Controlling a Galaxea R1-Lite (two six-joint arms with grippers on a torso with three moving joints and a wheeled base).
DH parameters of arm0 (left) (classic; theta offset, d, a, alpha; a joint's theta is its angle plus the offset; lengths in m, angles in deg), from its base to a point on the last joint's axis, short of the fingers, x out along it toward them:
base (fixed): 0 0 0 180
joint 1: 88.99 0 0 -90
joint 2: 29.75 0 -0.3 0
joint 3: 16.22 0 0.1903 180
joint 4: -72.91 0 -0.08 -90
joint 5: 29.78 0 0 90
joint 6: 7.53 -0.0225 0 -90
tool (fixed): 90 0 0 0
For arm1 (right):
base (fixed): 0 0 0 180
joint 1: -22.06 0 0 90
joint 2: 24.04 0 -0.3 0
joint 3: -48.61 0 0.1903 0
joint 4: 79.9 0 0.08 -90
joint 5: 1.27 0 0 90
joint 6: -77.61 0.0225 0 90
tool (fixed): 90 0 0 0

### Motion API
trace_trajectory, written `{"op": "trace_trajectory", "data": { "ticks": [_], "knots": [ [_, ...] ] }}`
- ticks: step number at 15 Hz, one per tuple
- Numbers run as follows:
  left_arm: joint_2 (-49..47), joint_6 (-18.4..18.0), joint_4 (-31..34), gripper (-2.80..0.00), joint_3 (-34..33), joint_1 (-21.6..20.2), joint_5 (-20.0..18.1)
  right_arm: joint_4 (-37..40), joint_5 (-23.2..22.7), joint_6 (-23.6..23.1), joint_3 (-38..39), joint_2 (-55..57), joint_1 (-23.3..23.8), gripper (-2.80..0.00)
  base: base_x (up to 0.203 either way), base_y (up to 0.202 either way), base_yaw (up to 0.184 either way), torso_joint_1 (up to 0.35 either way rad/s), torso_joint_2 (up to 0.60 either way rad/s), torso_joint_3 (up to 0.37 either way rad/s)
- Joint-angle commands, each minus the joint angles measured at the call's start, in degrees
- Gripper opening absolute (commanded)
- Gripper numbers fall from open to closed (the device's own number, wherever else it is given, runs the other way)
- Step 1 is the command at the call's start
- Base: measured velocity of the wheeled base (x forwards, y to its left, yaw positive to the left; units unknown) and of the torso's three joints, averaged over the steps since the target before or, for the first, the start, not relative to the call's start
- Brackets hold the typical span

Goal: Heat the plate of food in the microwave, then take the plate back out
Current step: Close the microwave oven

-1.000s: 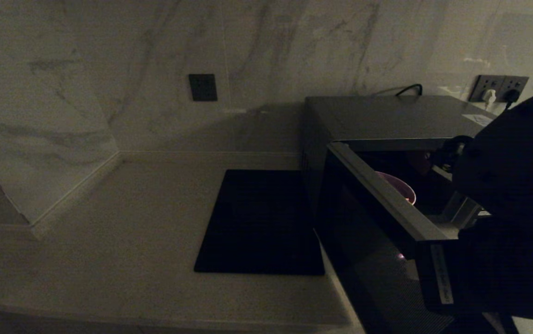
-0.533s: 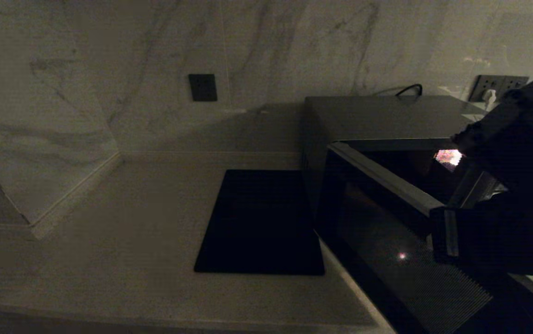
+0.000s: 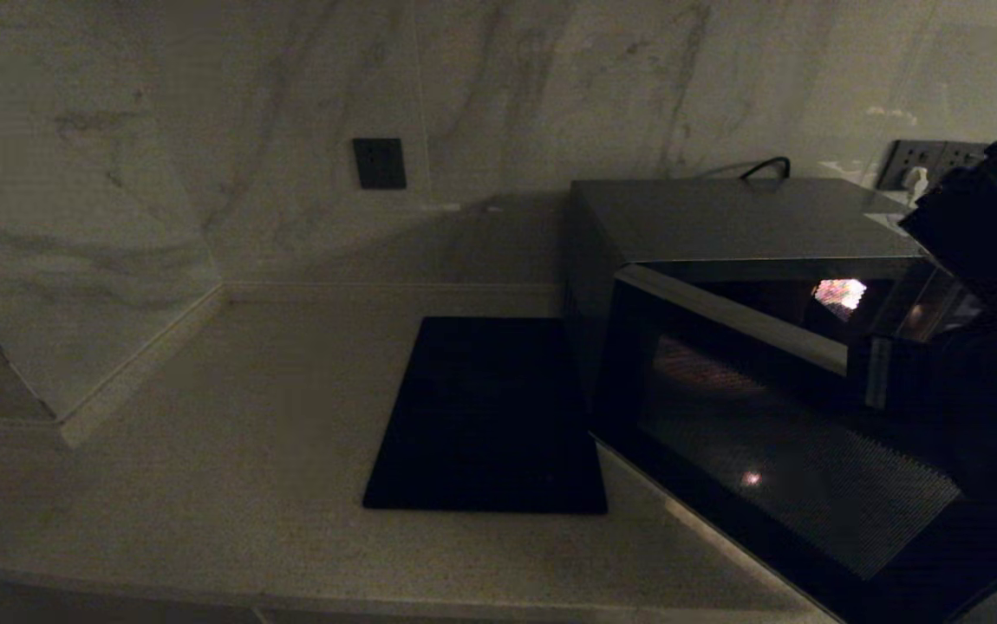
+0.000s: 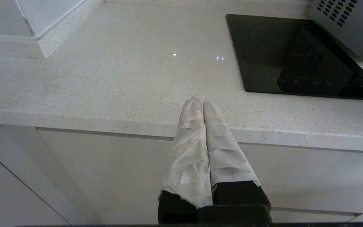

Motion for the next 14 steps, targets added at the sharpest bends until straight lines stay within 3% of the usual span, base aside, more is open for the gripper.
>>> {"op": "trace_trajectory", "data": {
  "ticks": [1, 6, 14],
  "knots": [
    [0.0, 0.0, 0.0, -2.80, 0.0, 0.0, 0.0, -3.4, 0.2, -1.0, 1.9, 0.0, 5.9, -2.80, 0.000, 0.000, 0.000, 0.000, 0.00, 0.000],
    [0.0, 0.0, 0.0, -2.80, 0.0, 0.0, 0.0, -15.3, -0.2, -7.2, 7.1, 1.3, 17.2, -2.80, 0.000, 0.000, 0.000, 0.000, 0.00, 0.000],
    [0.0, 0.0, 0.0, -2.80, 0.0, 0.0, 0.0, -29.0, -0.7, -11.4, 9.7, 1.9, 23.7, -2.80, 0.000, 0.000, 0.000, 0.000, 0.00, 0.000]
  ]
}}
